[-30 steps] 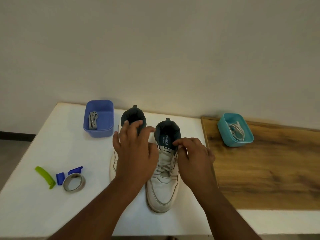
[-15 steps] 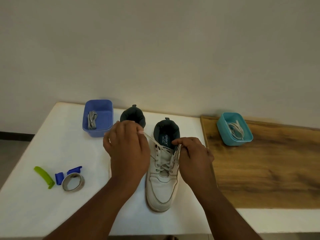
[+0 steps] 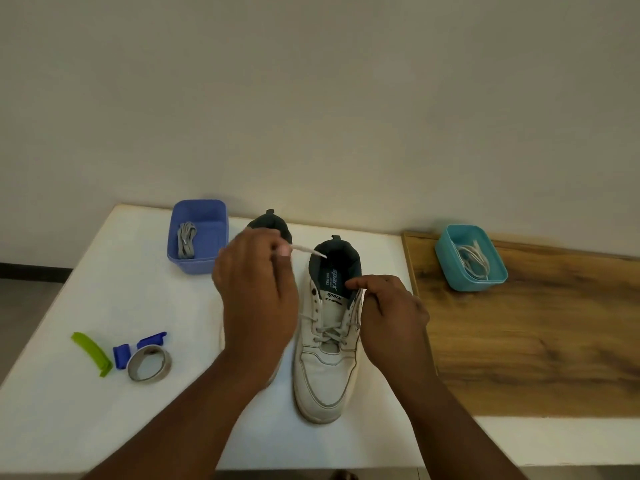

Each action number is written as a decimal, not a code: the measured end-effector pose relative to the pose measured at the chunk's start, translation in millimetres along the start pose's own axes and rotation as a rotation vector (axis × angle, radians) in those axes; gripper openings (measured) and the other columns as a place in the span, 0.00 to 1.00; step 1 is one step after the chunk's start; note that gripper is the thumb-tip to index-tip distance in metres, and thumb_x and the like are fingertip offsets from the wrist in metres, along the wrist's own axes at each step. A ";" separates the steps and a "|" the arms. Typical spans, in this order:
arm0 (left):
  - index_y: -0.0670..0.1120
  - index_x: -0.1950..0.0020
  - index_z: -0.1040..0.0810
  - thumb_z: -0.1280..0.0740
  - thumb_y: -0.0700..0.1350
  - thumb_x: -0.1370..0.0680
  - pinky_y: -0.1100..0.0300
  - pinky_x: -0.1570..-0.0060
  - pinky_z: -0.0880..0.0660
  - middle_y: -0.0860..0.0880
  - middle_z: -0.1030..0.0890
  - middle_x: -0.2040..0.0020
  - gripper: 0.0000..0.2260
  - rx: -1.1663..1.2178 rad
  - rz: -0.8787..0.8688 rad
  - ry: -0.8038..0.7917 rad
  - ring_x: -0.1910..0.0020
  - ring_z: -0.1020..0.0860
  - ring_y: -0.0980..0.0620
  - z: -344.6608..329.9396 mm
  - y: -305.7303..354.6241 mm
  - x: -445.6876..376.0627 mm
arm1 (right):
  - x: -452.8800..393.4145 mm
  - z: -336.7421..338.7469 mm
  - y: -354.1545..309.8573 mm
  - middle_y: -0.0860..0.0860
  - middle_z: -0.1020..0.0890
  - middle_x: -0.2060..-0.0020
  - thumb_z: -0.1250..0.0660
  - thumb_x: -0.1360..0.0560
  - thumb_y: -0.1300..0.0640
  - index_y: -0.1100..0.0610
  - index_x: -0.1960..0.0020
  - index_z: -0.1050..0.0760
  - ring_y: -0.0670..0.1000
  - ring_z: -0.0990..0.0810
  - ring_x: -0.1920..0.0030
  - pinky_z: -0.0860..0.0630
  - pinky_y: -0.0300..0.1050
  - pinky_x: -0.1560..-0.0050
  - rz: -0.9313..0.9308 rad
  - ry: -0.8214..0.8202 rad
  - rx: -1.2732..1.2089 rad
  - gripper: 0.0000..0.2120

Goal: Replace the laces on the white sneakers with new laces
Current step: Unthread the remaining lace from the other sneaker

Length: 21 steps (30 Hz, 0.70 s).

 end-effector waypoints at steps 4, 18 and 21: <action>0.48 0.51 0.26 0.44 0.48 0.16 0.50 0.59 0.24 0.52 0.25 0.57 0.09 0.199 0.128 0.068 0.58 0.24 0.51 11.0 -13.8 -0.7 | -3.1 -5.3 4.5 0.41 0.21 0.43 0.40 0.17 0.58 0.41 0.43 0.19 0.41 0.26 0.42 0.36 0.61 0.28 0.000 0.010 -0.001 0.15; 0.54 0.40 0.23 0.30 0.41 0.25 0.53 0.42 0.27 0.51 0.23 0.39 0.15 -0.199 0.000 -0.261 0.39 0.26 0.48 -21.6 -12.2 9.1 | -3.3 -17.8 2.7 0.44 0.22 0.45 0.33 0.20 0.52 0.46 0.48 0.21 0.42 0.24 0.45 0.25 0.40 0.43 0.076 -0.019 -0.037 0.03; 0.59 0.44 0.19 0.31 0.50 0.25 0.38 0.29 0.39 0.50 0.29 0.28 0.11 -0.327 -0.147 -0.351 0.24 0.39 0.44 -39.8 0.6 18.0 | -4.9 -19.2 7.4 0.45 0.22 0.46 0.35 0.18 0.52 0.49 0.46 0.20 0.41 0.24 0.44 0.27 0.36 0.47 0.041 -0.028 -0.133 0.06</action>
Point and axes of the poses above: each hand's wrist, its own x-axis away from the middle knuckle, its own z-axis out of the back of the hand, y = z × x, the point moved 9 cm from there along -x, towards the middle knuckle
